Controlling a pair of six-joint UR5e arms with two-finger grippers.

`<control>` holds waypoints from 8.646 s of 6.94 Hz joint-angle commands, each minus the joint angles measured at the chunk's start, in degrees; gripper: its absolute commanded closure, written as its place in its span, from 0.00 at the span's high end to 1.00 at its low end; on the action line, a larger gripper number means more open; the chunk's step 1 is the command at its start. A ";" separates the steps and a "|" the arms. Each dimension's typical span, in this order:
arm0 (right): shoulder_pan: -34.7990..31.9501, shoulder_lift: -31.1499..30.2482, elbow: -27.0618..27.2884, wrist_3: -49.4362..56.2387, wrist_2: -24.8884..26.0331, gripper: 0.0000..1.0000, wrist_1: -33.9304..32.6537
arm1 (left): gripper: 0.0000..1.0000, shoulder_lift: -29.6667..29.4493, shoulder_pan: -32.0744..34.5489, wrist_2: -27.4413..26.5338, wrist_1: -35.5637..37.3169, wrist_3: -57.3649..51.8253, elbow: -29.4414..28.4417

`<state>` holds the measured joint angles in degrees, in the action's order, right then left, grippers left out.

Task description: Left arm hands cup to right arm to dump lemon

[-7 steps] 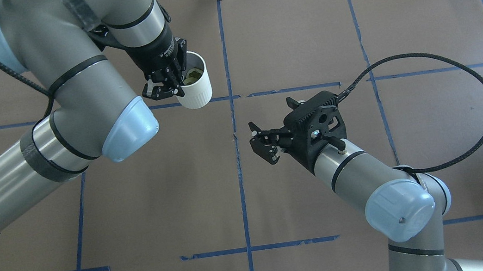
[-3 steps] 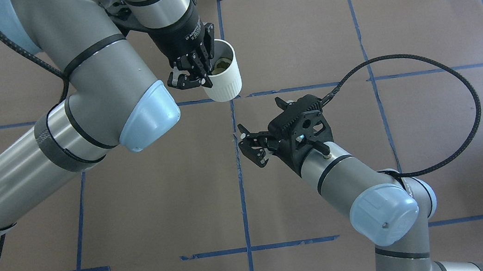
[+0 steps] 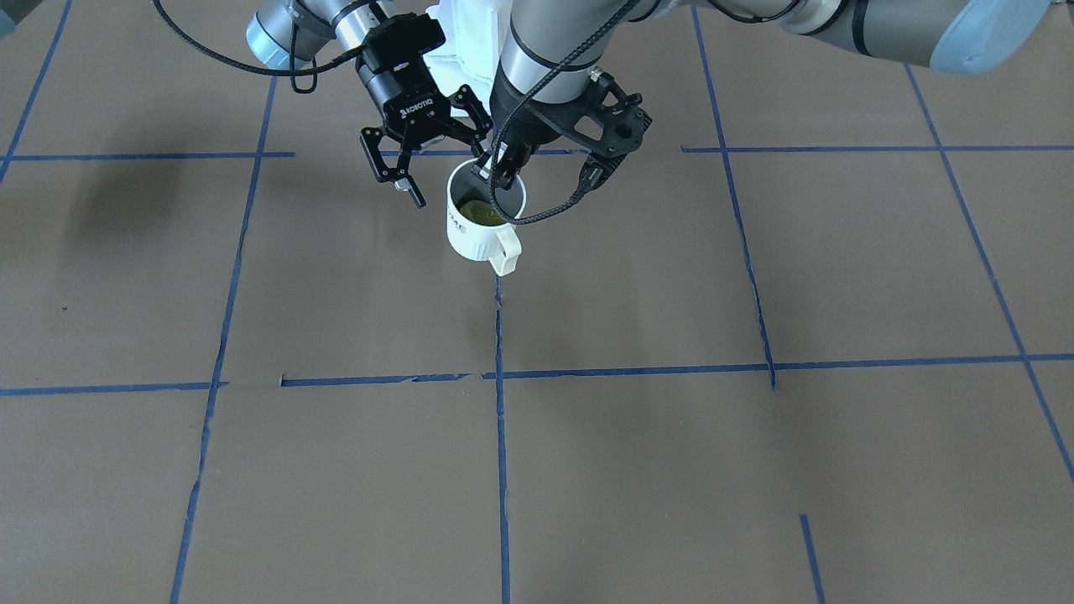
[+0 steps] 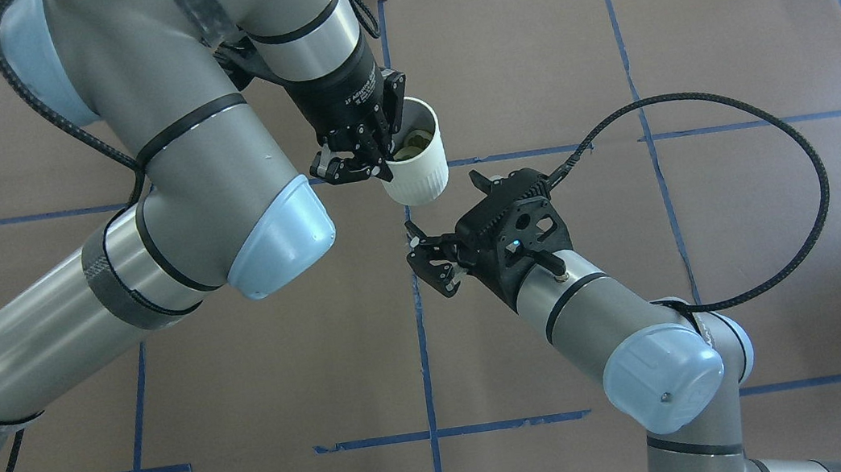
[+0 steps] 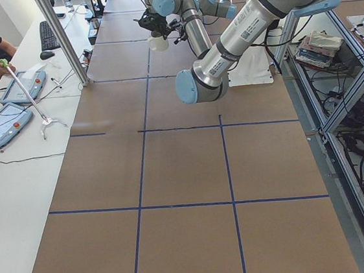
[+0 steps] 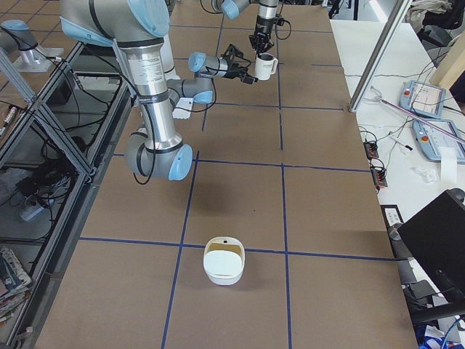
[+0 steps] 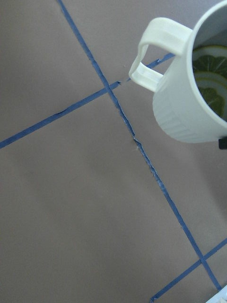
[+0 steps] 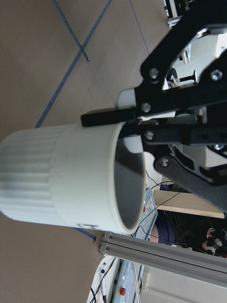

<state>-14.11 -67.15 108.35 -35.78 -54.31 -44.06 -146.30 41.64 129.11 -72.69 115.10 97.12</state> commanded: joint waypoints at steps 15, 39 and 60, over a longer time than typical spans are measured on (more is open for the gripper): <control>1.19 -0.52 -0.07 2.38 1.30 0.39 0.12 | 1.00 1.11 -3.94 1.24 -0.88 -0.41 4.82; -8.21 -48.70 -41.90 -78.96 5.35 0.16 104.51 | 1.00 6.12 -3.94 -1.31 -0.96 -0.32 9.93; -16.74 -47.81 -34.21 -116.83 5.70 0.24 96.93 | 1.00 8.31 -2.97 -10.89 -0.79 -1.02 13.10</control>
<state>-30.85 -115.05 70.15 -156.43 -48.70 58.33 -138.66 38.67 118.20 -73.41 114.09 110.21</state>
